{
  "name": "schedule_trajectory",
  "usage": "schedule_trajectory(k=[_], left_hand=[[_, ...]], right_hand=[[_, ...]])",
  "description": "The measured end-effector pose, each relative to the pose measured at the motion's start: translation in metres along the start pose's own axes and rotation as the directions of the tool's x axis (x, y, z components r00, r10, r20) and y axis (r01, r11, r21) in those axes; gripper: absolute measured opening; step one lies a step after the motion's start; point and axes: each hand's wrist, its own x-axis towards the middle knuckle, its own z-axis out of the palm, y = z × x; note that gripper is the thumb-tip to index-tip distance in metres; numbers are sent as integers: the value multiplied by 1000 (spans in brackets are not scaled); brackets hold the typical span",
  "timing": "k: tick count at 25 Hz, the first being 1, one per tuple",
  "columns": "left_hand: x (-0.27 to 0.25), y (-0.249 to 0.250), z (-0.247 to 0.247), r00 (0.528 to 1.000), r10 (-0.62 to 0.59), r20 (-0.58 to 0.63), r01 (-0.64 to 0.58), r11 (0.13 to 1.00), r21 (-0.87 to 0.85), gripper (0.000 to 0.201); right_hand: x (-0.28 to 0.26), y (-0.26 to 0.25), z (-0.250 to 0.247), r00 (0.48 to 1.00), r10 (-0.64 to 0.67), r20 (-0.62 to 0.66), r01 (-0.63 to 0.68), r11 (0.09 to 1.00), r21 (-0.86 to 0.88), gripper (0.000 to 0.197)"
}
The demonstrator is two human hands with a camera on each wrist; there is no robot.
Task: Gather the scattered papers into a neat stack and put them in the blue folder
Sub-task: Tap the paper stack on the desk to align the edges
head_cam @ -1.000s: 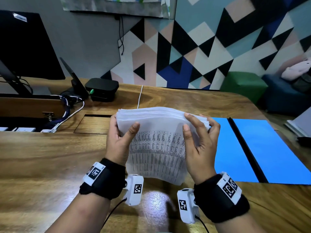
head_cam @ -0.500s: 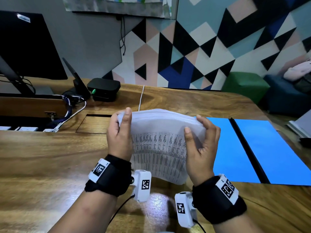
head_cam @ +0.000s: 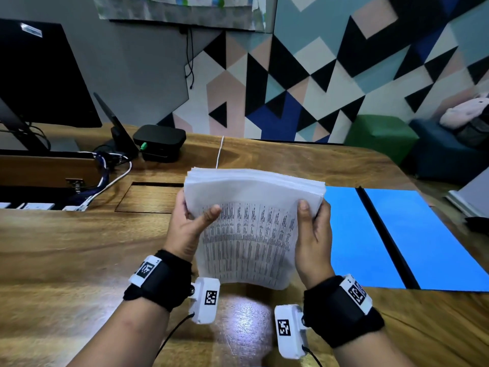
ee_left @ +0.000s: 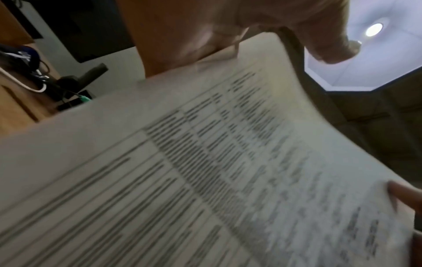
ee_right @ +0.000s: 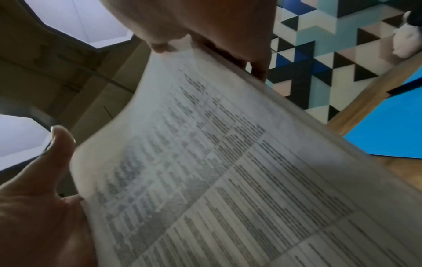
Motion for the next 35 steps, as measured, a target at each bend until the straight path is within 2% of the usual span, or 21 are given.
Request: schedule_trajectory(k=[2,4,5,8,10,12,13,15,17,18,21,24,26,28,29,31,35], left_hand=[[0,-3,-1,1000,-5,-15,5,1000,-2,117],[1,-9,-5,999,-30,-37,30,1000,-10,111],[2,-13,-7,998,-50,-39,50,999,-16,108],[2,-21,-4,997,-67,-48,69,997,26,110],[3,-20,4,995,-51,-85,55,997,46,100],[4,-13,6,994,-3,-110,6,1000,21,83],[6,-9,3,993,27,-112,-27,1000,4,81],[5,-9,-8,995,26,-94,-26,1000,4,96],[-4,-18,-11,991,-61,-115,64,998,17,111],[-8,-23,-10,987,-95,-130,99,995,22,110],[-14,-30,-1,982,-98,-164,101,995,8,96],[-14,-21,0,978,-32,-206,30,999,-13,79],[-16,-20,-4,982,-9,-186,11,1000,7,71],[-19,-20,-5,990,1,-145,1,1000,14,80],[-20,-20,-4,992,2,-126,1,1000,21,92],[-20,-20,0,995,5,-104,-4,1000,15,106],[-16,-8,-6,994,24,-104,-22,999,23,100]], right_hand=[[-3,6,-4,1000,2,22,-4,997,77,57],[-7,15,-8,999,-17,47,12,994,108,63],[-8,20,-9,998,29,64,-37,992,123,60],[-2,31,-8,963,238,127,-254,958,131,35],[5,29,-7,952,270,144,-291,944,155,30],[11,20,-9,957,258,134,-283,934,217,29],[13,16,-10,962,243,129,-268,933,241,30],[14,18,-12,973,208,105,-228,942,248,38],[8,23,-9,975,206,84,-219,954,204,46],[6,25,-5,976,204,71,-213,960,181,42],[3,22,8,979,200,29,-201,960,197,29],[6,12,6,988,157,8,-154,959,236,28],[3,14,1,988,152,0,-147,957,250,30],[-5,15,-2,990,136,-25,-128,968,215,63],[-7,15,-1,992,123,-29,-114,972,205,71],[-11,12,1,996,84,-13,-80,979,186,73],[-14,5,-1,1000,19,-3,-18,993,120,70]])
